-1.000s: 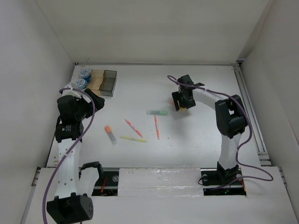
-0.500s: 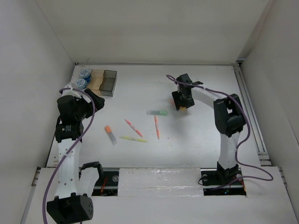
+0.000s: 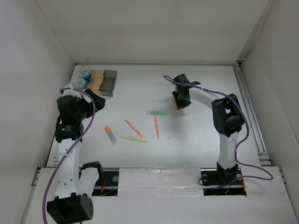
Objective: Sort the stationery into containers
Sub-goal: Pick up the pen from the center of the board, then place the pen in the storage box.
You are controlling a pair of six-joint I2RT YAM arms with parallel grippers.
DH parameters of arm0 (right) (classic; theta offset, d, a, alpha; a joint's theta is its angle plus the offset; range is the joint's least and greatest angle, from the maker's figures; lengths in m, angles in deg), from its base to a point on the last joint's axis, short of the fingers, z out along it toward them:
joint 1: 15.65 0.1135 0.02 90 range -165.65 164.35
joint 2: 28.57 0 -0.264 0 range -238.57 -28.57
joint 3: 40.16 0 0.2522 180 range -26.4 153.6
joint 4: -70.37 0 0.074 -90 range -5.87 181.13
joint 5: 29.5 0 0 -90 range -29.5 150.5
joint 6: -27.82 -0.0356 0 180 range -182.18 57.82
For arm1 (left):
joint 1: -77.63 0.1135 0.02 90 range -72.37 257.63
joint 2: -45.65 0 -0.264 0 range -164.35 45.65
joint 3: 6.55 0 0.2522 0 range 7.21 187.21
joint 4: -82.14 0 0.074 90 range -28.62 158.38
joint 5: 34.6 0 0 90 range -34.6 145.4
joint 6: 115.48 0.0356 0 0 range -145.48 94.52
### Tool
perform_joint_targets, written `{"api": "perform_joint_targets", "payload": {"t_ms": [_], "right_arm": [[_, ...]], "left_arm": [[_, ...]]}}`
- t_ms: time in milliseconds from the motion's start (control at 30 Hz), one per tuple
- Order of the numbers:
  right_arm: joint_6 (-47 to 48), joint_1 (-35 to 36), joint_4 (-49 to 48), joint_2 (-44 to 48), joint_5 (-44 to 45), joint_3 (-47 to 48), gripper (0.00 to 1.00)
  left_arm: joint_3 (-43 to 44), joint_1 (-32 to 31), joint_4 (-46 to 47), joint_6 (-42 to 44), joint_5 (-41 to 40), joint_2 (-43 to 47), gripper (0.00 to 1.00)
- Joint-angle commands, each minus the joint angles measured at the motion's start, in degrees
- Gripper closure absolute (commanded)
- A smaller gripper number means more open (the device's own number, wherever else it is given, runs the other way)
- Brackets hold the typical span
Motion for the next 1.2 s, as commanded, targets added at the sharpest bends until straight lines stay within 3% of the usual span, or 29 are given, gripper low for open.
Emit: {"api": "perform_joint_targets", "payload": {"t_ms": [0, 200, 300, 467, 700, 867, 1167], "right_arm": [[-0.8, 1.1, -1.1, 2.1, 1.1, -2.6, 1.00], [-7.6, 4.4, -8.5, 16.6, -2.9, -10.2, 1.00], [-10.9, 10.2, -12.2, 20.0, -5.8, -11.0, 1.00], [-15.5, 22.1, -11.2, 15.7, -5.1, -2.3, 1.00], [-22.4, 30.8, -15.5, 12.2, -6.1, 8.8, 1.00], [-23.1, 33.4, -15.2, 9.7, -8.4, 14.6, 1.00], [-24.2, 34.5, -16.4, 7.6, -12.9, 17.3, 1.00]], "left_arm": [[1.2, 0.2, 1.4, 0.8, 2.1, 0.2, 0.00], [0.1, -0.4, 5.8, 0.8, 11.4, -2.4, 0.00], [1.4, -0.4, 6.3, 0.3, 15.6, -4.2, 0.00], [1.9, -0.4, 9.3, -0.9, 23.9, -7.5, 0.00], [1.9, -0.4, 9.9, -1.5, 24.0, -8.0, 0.00], [1.4, -0.4, 10.9, -1.5, 24.0, -8.0, 0.02], [1.4, -0.4, 10.9, -1.5, 24.0, -8.6, 0.23]]}}
